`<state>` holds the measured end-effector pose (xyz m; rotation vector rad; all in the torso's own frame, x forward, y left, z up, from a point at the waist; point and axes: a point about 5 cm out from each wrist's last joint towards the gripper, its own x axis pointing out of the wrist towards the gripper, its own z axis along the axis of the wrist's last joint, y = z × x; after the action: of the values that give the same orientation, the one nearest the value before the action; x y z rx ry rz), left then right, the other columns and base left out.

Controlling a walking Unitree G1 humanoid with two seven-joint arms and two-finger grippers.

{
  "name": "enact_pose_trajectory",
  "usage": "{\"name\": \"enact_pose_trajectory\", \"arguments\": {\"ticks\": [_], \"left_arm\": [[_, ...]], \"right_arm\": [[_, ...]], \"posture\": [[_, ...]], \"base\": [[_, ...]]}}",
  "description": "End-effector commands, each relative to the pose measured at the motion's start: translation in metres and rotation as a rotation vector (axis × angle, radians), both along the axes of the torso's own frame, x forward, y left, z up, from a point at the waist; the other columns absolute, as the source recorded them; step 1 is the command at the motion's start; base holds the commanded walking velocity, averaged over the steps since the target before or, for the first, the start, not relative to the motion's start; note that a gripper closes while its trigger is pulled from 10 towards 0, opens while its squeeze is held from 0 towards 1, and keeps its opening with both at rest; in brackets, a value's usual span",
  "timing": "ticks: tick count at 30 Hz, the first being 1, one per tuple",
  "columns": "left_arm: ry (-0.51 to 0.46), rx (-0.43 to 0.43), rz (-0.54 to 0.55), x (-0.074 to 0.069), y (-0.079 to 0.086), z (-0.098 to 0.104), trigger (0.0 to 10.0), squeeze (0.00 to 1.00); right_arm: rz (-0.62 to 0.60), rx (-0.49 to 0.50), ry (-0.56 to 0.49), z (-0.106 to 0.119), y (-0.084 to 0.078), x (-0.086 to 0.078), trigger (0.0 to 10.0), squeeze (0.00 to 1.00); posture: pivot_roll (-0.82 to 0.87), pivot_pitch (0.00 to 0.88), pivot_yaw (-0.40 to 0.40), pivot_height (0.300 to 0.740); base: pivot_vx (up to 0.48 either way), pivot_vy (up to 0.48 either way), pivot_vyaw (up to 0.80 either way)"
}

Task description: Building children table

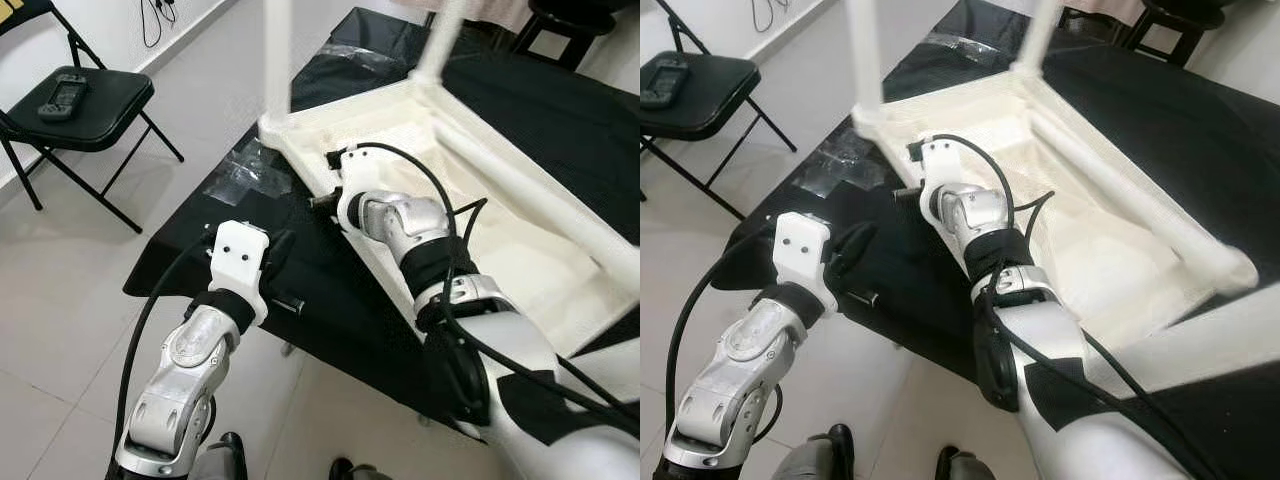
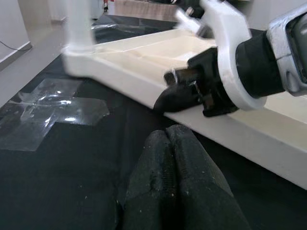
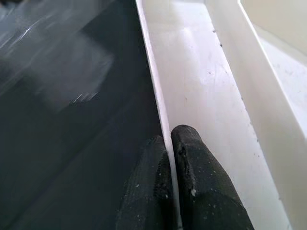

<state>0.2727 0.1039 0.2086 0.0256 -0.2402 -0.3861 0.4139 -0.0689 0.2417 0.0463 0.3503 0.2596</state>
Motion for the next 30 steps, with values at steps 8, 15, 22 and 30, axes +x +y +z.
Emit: {"name": "enact_pose_trajectory", "arguments": {"ticks": [8, 15, 22, 30], "left_arm": [[0.002, 0.013, -0.008, -0.002, -0.004, -0.001, 10.0, 0.00], [0.002, 0.016, -0.017, -0.002, -0.007, -0.002, 10.0, 0.00], [0.000, 0.024, 0.002, -0.001, -0.003, -0.003, 10.0, 0.00], [0.015, 0.035, 0.043, 0.002, 0.002, -0.006, 10.0, 0.00]], "right_arm": [[-0.047, 0.073, -0.235, 0.031, 0.028, 0.001, 10.0, 0.00], [0.011, 0.255, -0.363, 0.058, 0.051, -0.004, 10.0, 1.00], [0.222, 0.376, -0.473, 0.054, 0.042, -0.015, 10.0, 0.00], [0.332, 0.425, -0.465, 0.020, 0.028, -0.040, 10.0, 0.00]], "posture": [[0.06, 0.254, -0.132, 0.740], [0.05, 0.252, -0.135, 0.740], [0.04, 0.248, -0.130, 0.740], [0.02, 0.245, -0.123, 0.740]], "base": [[0.000, 0.000, 0.00], [0.000, 0.000, 0.00], [0.000, 0.000, 0.00], [0.000, 0.000, 0.00]]}}
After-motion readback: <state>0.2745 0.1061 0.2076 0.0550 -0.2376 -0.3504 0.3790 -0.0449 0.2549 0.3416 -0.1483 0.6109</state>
